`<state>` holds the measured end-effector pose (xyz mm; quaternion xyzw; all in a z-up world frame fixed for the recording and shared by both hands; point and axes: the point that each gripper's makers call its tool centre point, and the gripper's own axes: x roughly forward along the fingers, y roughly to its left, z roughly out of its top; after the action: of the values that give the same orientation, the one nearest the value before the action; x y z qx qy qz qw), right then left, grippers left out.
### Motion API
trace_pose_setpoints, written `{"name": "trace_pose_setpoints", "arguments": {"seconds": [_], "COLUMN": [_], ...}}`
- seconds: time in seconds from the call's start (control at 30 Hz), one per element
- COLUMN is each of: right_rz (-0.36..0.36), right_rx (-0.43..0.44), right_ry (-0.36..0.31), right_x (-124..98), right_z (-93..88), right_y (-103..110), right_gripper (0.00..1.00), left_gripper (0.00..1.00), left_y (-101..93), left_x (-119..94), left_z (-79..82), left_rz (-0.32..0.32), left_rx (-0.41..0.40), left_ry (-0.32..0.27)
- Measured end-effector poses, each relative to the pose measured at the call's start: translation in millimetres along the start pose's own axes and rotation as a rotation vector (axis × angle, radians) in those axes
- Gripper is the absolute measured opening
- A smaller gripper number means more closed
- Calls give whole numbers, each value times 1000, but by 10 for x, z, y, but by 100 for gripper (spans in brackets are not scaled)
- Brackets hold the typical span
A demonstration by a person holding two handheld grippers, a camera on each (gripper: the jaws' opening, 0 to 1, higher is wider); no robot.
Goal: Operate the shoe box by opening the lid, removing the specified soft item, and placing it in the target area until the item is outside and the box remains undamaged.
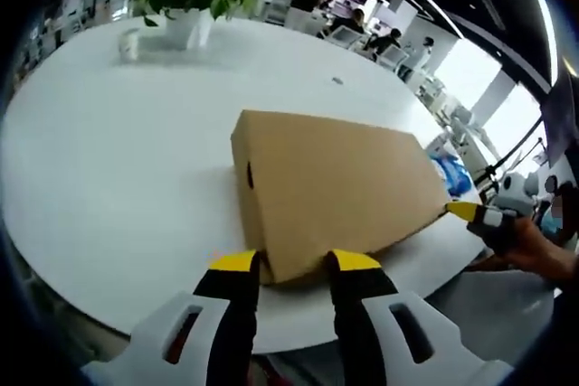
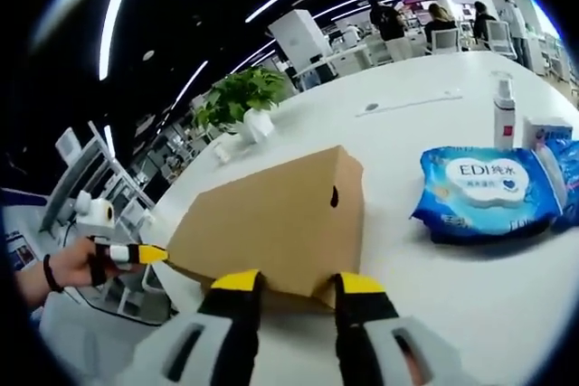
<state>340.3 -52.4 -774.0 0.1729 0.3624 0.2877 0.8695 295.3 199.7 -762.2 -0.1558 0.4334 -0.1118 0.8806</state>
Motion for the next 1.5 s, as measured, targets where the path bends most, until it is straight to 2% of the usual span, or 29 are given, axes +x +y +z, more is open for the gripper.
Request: {"name": "trace_pose_setpoints", "arguments": {"seconds": [0.23,0.93,1.23,1.5], "right_rz": [-5,-90,-116,-118], "right_rx": [-6,41,62,59], "right_ry": [-13,-66,-71,-65], "right_x": [28,277,293,288], "right_z": [41,590,693,741], "right_y": [-15,-506,-639,-696], "right_gripper": [30,29,29,30], "left_gripper": [30,31,32,32], "left_y": [-5,-148,-246,-287], "left_x": [57,711,897,946], "left_z": [76,809,964,992], "left_rz": [-9,-47,-62,-70], "left_rx": [16,67,77,84], "left_ry": [9,3,8,12]}}
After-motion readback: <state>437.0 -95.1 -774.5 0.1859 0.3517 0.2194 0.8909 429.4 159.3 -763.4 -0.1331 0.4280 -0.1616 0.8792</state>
